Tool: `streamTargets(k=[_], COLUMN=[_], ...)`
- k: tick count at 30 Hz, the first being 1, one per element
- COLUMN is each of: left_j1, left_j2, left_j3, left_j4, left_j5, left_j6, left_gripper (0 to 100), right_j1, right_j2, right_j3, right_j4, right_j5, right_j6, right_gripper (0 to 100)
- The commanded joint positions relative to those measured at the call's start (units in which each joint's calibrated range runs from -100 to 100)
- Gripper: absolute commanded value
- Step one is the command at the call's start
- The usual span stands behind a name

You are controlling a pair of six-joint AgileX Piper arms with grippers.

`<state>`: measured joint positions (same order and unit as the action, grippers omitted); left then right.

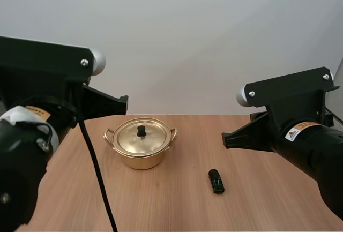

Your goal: Open the pot, put the car inside, and close it

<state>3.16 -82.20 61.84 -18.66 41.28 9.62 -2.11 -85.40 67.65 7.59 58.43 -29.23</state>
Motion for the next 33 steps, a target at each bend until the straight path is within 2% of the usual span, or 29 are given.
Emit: streamTargets(k=[1, 4, 7, 10, 13, 17, 19, 21, 27, 33], left_j1=[0.02, 0.02, 0.02, 0.02, 0.02, 0.02, 0.02, 0.02, -0.07, -0.07], left_j2=[24.5, 33.7, 43.5, 49.8, 53.5, 56.8, 58.3, 59.8, 63.4, 68.3], left_j3=[-6.0, -12.1, -17.8, -20.7, -21.4, -21.4, -21.4, -21.4, -21.4, -21.4], left_j4=[-17.5, -17.3, -17.2, -17.2, -17.1, -14.4, -13.3, -13.3, -13.4, -13.6], left_j5=[27.0, 34.8, 44.7, 46.8, 44.2, 38.9, 37.3, 35.9, 29.1, 27.2], left_j6=[32.5, 31.4, 27.9, 26.7, 26.5, 23.9, 23.2, 23.2, 23.2, 23.3], left_gripper=[0, 0, 0, 5, 23, 62, 75, 79, 80, 96], right_j1=[-0.1, -0.1, -0.1, -0.1, -0.1, -0.1, -0.1, -0.1, -0.4, -0.7], right_j2=[0.0, 0.0, -0.1, -0.1, -0.1, -0.1, -0.2, -0.2, -0.2, -0.2], right_j3=[-0.1, -0.1, -0.1, -0.1, -0.1, 0.0, 0.3, 0.3, 0.3, 0.3], right_j4=[5.4, 5.4, 5.4, 5.4, 5.4, 5.5, 5.5, 5.5, 5.7, 5.8], right_j5=[3.5, 8.4, 8.0, 8.0, 8.0, 8.0, 8.0, 8.0, 8.2, 8.2], right_j6=[-9.2, -9.2, -9.2, -9.2, -9.2, -9.2, -9.2, -9.2, -9.2, -9.2], right_gripper=[0, 0, 0, 0, 0, 0, 0, 0, 0, 0])
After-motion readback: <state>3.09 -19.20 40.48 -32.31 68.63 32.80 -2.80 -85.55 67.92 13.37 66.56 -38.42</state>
